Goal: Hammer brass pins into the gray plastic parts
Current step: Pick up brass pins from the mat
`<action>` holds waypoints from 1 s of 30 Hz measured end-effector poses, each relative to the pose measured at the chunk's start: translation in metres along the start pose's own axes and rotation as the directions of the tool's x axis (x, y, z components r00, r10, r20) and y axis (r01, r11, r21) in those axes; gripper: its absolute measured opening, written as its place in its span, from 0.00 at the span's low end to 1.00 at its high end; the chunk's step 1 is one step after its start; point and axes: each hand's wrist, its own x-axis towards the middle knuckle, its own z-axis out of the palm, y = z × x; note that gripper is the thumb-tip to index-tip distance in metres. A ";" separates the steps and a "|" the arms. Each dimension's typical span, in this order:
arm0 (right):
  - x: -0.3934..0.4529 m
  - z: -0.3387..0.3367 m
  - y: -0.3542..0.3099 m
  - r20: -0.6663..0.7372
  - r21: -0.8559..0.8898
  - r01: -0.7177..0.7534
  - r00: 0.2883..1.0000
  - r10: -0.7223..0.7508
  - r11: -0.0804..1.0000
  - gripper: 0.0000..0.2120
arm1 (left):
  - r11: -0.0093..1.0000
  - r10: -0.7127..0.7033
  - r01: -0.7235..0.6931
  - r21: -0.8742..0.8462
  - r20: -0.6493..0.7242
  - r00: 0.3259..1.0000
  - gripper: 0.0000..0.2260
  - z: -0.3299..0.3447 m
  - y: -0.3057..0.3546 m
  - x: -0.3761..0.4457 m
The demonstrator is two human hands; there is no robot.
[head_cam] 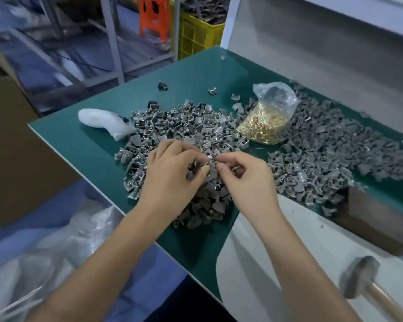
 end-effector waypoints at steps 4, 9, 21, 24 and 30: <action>-0.007 -0.026 0.010 -0.048 -0.018 -0.031 0.998 0.030 0.999 0.06 | 0.996 0.077 -0.079 -0.037 -0.050 0.996 0.08 0.004 0.019 0.002; -0.041 -0.077 0.048 -0.114 -0.116 -0.169 0.981 0.156 0.979 0.06 | 0.949 0.273 -0.262 -0.177 0.039 0.961 0.07 0.030 0.057 -0.011; -0.133 -0.126 0.089 -0.076 -0.271 -0.097 0.994 0.079 0.958 0.05 | 0.944 0.302 -0.234 -0.231 0.330 0.894 0.08 0.078 0.088 -0.058; -0.135 -0.122 0.086 -0.063 -0.294 -0.065 0.997 0.048 0.954 0.06 | 0.950 0.290 -0.227 -0.212 0.340 0.895 0.11 0.081 0.088 -0.060; -0.131 -0.113 0.082 -0.080 -0.404 -0.029 0.997 -0.004 0.914 0.08 | 0.937 0.345 -0.280 -0.209 0.424 0.837 0.19 0.082 0.089 -0.058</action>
